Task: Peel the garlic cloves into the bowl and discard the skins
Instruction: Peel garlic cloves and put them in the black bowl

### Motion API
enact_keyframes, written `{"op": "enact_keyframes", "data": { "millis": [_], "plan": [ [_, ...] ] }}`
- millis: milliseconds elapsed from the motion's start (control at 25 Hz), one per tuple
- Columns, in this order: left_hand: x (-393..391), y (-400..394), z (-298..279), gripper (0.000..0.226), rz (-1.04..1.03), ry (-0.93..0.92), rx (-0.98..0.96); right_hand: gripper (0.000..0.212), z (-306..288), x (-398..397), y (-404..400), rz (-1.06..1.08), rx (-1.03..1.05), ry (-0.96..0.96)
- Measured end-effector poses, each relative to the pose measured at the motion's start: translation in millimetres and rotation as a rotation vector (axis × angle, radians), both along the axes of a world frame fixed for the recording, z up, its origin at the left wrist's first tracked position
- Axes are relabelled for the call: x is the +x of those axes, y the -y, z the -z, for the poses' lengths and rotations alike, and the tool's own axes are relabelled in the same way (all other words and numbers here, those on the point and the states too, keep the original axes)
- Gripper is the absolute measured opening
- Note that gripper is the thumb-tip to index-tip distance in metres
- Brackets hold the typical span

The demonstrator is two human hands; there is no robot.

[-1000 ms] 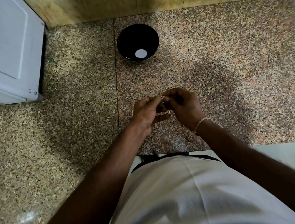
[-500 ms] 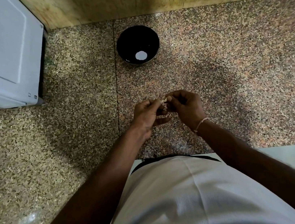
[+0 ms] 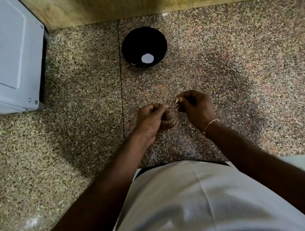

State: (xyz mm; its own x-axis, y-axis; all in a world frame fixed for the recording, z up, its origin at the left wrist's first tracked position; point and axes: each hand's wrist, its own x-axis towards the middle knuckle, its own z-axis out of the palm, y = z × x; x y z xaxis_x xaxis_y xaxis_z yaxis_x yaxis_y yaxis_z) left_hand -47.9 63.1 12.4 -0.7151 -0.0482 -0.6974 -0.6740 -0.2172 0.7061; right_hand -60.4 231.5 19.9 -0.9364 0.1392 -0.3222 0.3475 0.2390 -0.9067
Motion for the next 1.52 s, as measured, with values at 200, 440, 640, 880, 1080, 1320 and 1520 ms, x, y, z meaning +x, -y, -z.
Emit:
{"op": "enact_keyframes", "data": {
  "millis": [200,440,640,880,1080,1320,1520],
  "plan": [
    [4.9,1.1,2.9,0.008,0.068,-0.069,-0.182,0.014,2.5,3.7,5.7,-0.104,0.040,-0.014],
    [9.0,-1.6,6.5,0.004,0.071,-0.102,-0.232,0.015,8.6,9.2,8.3,-0.193,0.118,-0.053],
    [8.4,-1.4,4.6,0.004,0.091,-0.130,-0.184,0.017,9.5,10.3,9.0,-0.220,0.145,-0.063],
    [7.1,-2.6,-1.7,0.008,0.049,-0.129,-0.154,0.020,1.2,9.0,8.4,-0.222,0.184,-0.084],
    [4.6,-0.7,-7.2,0.012,0.042,-0.136,-0.115,0.018,-1.9,7.0,8.2,-0.186,0.157,-0.068],
    [5.2,-0.3,-11.0,0.008,0.048,-0.146,-0.106,0.018,-3.0,7.0,9.0,-0.193,0.171,-0.058],
    [5.5,2.8,-10.8,0.006,0.062,-0.139,-0.064,0.016,-2.9,7.7,9.7,-0.207,0.184,-0.062]
  ]
}}
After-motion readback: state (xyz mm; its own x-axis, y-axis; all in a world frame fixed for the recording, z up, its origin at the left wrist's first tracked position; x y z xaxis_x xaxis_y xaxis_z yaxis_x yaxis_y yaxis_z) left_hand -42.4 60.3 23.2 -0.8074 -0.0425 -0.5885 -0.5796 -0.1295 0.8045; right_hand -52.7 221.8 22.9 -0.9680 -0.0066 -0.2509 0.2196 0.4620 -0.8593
